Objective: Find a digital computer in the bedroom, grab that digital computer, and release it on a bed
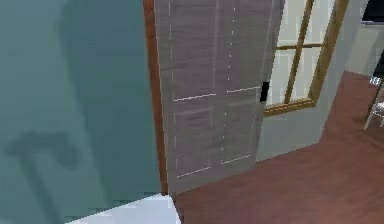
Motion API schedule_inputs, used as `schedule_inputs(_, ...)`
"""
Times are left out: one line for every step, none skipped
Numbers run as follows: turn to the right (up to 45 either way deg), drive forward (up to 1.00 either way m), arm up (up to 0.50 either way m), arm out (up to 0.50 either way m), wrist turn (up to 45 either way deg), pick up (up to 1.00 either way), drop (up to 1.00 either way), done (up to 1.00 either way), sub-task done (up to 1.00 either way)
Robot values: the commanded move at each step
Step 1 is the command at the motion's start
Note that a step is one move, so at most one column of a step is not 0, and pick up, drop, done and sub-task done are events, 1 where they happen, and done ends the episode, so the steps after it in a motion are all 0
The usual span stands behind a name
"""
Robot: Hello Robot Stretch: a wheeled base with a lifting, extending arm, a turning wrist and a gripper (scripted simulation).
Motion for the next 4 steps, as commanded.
schedule_inputs(45.0, 0.00, 0.00, 0.00, 0.0, 0.00, 0.00, 0.00, 0.00)
schedule_inputs(18.0, 0.00, 0.00, 0.00, 0.0, 0.00, 0.00, 0.00, 0.00)
schedule_inputs(0.0, 1.00, 0.00, 0.00, 0.0, 0.00, 0.00, 0.00, 0.00)
schedule_inputs(0.0, 1.00, 0.00, 0.00, 0.0, 0.00, 0.00, 0.00, 0.00)
